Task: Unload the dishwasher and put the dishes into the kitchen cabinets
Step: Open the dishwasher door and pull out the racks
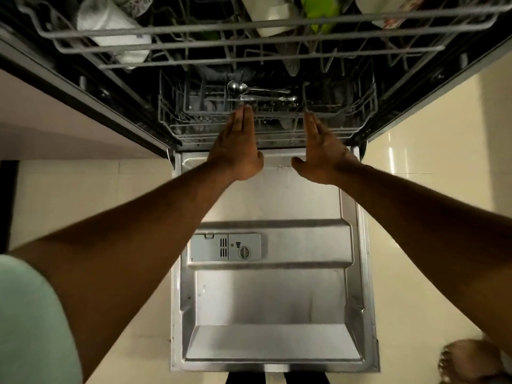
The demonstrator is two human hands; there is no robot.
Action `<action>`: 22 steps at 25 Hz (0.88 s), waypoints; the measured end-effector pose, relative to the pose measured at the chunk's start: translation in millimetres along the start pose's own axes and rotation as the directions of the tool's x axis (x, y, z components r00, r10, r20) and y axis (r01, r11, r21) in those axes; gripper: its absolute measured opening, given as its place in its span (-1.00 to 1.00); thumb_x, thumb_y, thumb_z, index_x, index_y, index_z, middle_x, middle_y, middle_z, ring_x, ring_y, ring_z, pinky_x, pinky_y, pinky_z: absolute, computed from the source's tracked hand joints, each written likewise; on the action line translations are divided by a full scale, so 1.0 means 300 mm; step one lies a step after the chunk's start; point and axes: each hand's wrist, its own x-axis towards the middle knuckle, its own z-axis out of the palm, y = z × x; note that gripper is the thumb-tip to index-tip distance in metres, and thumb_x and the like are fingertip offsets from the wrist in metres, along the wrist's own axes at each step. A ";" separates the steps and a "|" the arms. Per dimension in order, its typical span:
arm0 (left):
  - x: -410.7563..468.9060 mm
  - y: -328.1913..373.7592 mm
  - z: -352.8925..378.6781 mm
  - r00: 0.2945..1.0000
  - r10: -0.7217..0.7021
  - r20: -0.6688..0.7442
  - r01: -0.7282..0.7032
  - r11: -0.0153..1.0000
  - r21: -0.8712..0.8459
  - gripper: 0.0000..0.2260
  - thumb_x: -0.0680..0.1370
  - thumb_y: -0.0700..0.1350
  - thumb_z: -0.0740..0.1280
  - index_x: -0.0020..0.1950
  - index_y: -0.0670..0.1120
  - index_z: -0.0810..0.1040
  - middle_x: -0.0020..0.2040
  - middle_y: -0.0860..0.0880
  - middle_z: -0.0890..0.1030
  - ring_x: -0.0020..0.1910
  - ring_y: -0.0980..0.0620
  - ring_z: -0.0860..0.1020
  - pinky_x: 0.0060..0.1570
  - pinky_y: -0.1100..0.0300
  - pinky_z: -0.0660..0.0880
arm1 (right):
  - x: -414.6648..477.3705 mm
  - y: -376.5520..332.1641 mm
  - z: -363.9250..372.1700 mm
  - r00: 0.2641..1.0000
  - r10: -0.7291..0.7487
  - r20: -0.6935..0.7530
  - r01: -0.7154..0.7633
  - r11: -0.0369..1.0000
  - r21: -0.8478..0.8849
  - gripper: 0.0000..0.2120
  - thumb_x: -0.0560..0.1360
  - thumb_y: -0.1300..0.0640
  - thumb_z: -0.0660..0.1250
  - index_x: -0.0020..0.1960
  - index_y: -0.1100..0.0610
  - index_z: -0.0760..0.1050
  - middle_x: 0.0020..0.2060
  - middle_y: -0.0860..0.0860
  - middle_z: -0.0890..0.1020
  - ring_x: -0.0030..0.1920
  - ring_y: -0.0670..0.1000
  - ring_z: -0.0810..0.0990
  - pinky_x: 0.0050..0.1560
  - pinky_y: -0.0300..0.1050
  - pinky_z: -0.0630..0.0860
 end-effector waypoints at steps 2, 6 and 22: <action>0.056 -0.014 0.003 0.999 -0.004 0.039 0.003 0.999 0.036 -0.18 0.57 -0.01 0.28 0.58 -0.12 -0.25 0.59 -0.08 -0.23 0.57 -0.06 -0.16 0.53 0.05 -0.03 | 0.079 -0.021 0.004 0.999 0.045 0.027 -0.048 0.994 0.098 -0.07 0.53 0.03 0.34 0.58 0.10 -0.28 0.59 0.08 -0.10 0.56 0.14 0.08 0.50 0.00 0.17; 0.082 -0.032 0.019 0.999 0.015 -0.038 -0.011 0.996 0.085 -0.23 0.55 -0.02 0.33 0.59 -0.10 -0.09 0.60 -0.10 -0.06 0.55 -0.13 0.08 0.46 0.01 0.21 | 0.154 -0.023 0.029 0.989 0.135 0.067 -0.148 0.955 0.259 -0.12 0.52 0.06 0.35 0.59 -0.07 -0.19 0.53 0.15 0.20 0.23 0.16 0.53 0.14 0.00 0.56; -0.180 0.005 0.115 1.000 -0.004 -0.004 0.005 0.994 0.110 -0.39 0.52 -0.03 0.32 0.50 -0.13 0.17 0.43 -0.16 0.28 0.30 -0.15 0.43 0.12 0.02 0.47 | -0.125 -0.018 0.154 0.973 0.187 0.136 -0.220 0.928 0.300 -0.18 0.51 0.17 0.34 0.58 -0.10 -0.08 0.47 0.11 0.36 0.22 0.12 0.55 -0.05 -0.25 0.42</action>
